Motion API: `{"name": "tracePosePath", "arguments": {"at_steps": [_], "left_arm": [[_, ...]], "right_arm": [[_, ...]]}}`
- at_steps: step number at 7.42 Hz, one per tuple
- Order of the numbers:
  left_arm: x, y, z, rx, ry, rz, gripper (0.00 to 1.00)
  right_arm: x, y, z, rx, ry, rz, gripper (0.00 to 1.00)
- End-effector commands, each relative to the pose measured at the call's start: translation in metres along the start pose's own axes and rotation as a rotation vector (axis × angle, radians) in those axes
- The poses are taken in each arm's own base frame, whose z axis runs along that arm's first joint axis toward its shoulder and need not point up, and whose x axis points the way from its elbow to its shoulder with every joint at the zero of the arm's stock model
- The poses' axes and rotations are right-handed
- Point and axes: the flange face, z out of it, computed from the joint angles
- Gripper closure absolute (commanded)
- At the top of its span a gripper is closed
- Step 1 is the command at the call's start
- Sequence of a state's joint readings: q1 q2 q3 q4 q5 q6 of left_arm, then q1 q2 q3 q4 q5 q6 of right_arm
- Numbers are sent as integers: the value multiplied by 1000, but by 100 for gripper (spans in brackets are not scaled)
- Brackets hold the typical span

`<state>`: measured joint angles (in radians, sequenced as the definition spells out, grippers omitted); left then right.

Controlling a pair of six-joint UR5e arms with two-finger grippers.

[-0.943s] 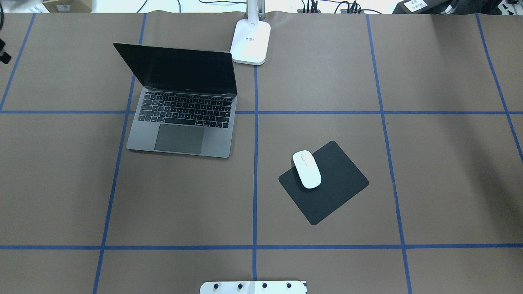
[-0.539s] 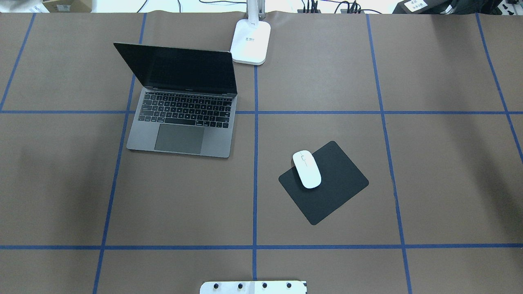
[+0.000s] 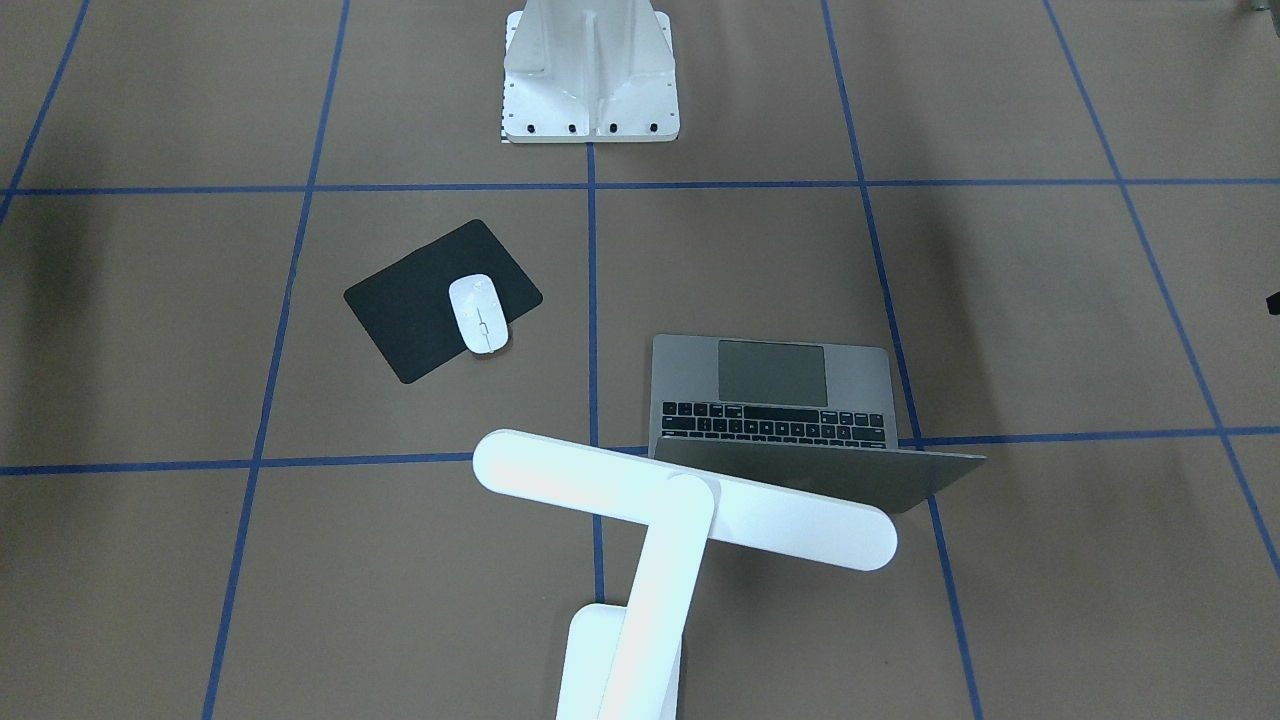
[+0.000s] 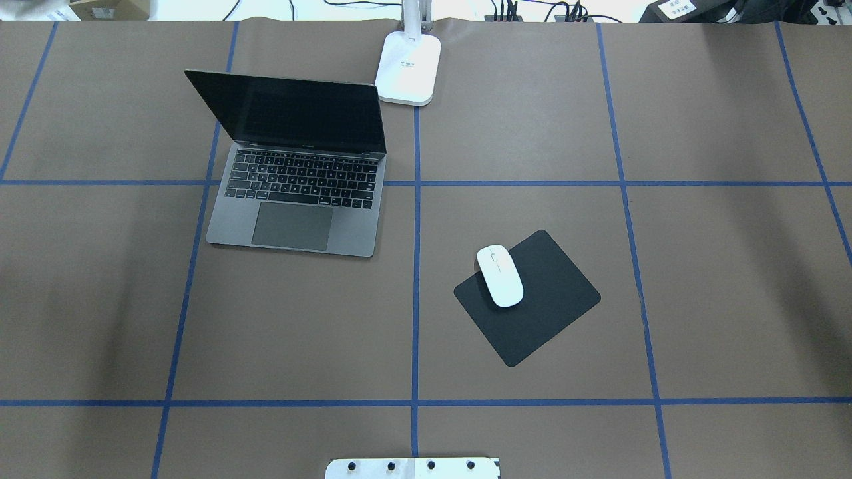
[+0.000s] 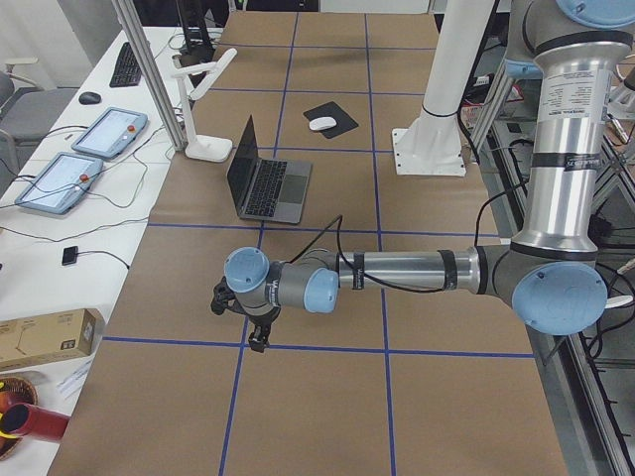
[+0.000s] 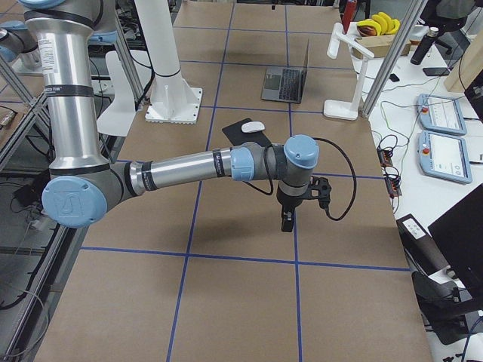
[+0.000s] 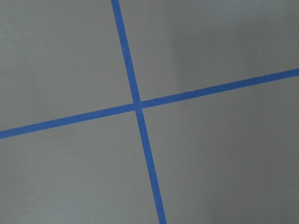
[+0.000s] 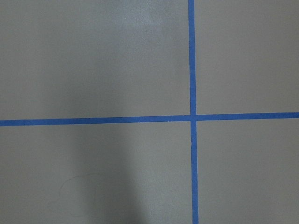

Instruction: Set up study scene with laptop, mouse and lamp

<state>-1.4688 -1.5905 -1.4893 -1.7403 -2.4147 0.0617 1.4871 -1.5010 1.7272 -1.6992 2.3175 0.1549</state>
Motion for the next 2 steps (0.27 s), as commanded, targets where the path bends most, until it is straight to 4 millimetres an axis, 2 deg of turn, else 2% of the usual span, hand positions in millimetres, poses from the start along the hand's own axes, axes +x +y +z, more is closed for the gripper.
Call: {"name": "tracePosePath", "arguments": {"at_steps": [1,2], "left_arm": [[-1,4,2,-4,2,-3,0],[-1,4,2,-4,2,-3,0]], "right_arm": [[0,1,-1,0,-3,0,0],[-1,0,-1,1,-4,-1,0]]}}
